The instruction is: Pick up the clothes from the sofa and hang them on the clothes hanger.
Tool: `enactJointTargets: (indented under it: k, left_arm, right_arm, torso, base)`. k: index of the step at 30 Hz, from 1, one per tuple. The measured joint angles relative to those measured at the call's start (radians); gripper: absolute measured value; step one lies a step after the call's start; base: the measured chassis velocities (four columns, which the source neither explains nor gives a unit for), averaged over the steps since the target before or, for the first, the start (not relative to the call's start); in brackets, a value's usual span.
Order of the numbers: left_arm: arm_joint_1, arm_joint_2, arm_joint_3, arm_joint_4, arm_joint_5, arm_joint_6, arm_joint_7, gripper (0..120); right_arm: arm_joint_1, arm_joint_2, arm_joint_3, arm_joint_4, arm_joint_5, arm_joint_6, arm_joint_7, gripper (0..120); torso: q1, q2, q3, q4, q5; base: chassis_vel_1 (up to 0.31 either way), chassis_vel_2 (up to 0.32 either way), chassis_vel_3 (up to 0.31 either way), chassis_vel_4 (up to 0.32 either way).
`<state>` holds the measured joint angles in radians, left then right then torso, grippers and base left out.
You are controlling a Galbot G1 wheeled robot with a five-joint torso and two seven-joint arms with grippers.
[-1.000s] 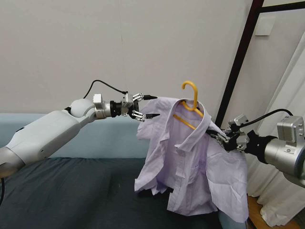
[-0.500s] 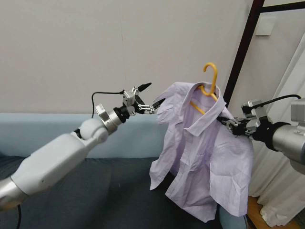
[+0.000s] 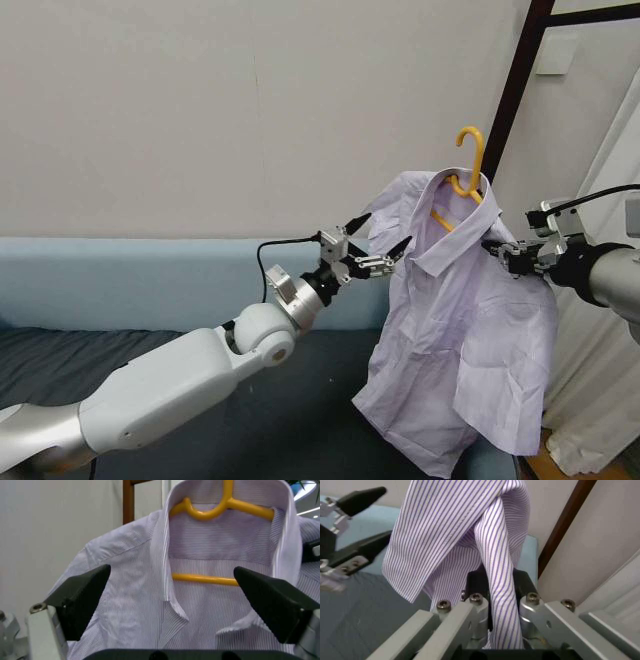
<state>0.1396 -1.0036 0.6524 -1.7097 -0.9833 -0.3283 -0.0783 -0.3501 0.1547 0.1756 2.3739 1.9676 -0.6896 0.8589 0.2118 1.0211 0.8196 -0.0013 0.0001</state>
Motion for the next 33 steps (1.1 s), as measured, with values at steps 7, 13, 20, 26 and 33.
enactJointTargets:
  k: [7, 13, 20, 26, 33]
  left_arm:
    - [-0.006, -0.075, 0.018, 0.060, -0.003, -0.001, -0.021, 68]
    - [0.011, -0.087, 0.014, 0.068, -0.012, -0.002, -0.041, 49]
    - [0.031, -0.074, 0.009, 0.049, -0.002, -0.008, -0.051, 22]
    - [0.032, -0.073, 0.007, 0.047, 0.001, -0.009, -0.052, 0]
    - [0.018, -0.079, -0.002, 0.052, 0.003, -0.009, -0.050, 0]
  right_arm:
    - [-0.007, 0.009, 0.005, 0.005, 0.000, -0.003, 0.002, 4]
    - [-0.016, 0.000, 0.012, 0.009, 0.000, -0.003, -0.001, 4]
    - [-0.032, -0.014, 0.020, 0.038, 0.003, 0.000, -0.001, 4]
    - [-0.030, -0.031, 0.021, 0.043, 0.004, 0.002, -0.010, 4]
    - [-0.032, -0.037, 0.023, 0.052, 0.004, 0.005, -0.005, 4]
  torso:
    - [0.000, 0.000, 0.000, 0.0001, -0.0001]
    - [0.000, 0.000, 0.000, 0.0001, -0.0002]
    - [0.000, 0.000, 0.000, 0.0003, -0.0003]
    - [0.000, 0.000, 0.000, 0.0002, -0.0003]
    - [0.000, 0.000, 0.000, 0.0000, -0.0004]
  base:
    - [0.000, 0.000, 0.000, 0.000]
    - [0.000, 0.000, 0.000, 0.000]
    - [0.000, 0.000, 0.000, 0.000]
    - [0.000, 0.000, 0.000, 0.000]
    - [0.000, 0.000, 0.000, 0.000]
